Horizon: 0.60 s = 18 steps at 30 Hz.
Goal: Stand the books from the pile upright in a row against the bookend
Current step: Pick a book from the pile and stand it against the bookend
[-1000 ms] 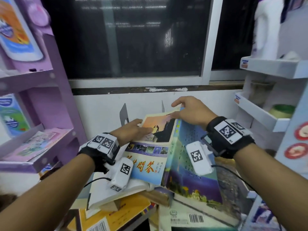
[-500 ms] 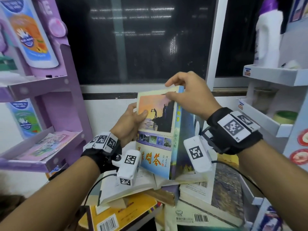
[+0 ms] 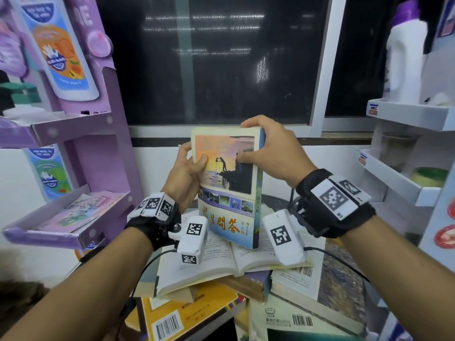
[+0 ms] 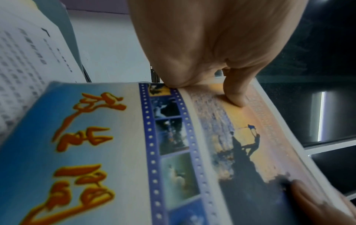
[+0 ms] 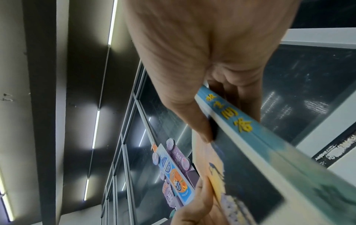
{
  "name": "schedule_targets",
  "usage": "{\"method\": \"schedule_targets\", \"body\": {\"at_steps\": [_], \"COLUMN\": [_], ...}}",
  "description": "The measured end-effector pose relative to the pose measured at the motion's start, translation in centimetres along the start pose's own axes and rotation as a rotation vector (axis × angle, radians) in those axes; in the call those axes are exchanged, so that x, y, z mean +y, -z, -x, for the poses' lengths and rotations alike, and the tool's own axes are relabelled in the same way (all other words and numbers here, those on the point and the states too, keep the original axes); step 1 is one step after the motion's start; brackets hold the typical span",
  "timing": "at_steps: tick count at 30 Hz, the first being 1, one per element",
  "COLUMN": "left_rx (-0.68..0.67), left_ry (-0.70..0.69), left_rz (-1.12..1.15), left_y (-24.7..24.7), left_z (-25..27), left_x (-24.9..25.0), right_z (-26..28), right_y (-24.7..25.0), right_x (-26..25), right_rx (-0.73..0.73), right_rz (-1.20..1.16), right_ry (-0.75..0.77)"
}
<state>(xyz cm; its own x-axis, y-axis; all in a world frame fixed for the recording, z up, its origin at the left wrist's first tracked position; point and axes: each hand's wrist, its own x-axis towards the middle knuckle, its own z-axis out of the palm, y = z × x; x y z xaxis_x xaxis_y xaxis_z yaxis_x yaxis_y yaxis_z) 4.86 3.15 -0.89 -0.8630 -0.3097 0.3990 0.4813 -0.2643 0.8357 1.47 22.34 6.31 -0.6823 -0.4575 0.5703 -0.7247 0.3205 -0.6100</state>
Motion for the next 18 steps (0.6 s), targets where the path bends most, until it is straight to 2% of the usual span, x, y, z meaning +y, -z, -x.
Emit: {"method": "schedule_targets", "body": {"at_steps": [7,14,18], "left_rx": [0.071,-0.010,-0.032], "left_ry": [-0.051,-0.016,0.024], "left_rz": [-0.112,-0.227,-0.133], "left_y": [-0.7,0.2,0.8], "left_z": [-0.5,-0.8,-1.1], "left_x": [-0.2,-0.1,0.1], "right_z": [0.1,0.1,0.1], "right_y": [-0.9,-1.0,-1.1], "right_x": [-0.3,-0.8,-1.0], "right_rx": [0.023,-0.028,-0.050], "right_rz": [0.004,-0.015,0.002], "right_ry": [0.079,0.082,0.065]}}
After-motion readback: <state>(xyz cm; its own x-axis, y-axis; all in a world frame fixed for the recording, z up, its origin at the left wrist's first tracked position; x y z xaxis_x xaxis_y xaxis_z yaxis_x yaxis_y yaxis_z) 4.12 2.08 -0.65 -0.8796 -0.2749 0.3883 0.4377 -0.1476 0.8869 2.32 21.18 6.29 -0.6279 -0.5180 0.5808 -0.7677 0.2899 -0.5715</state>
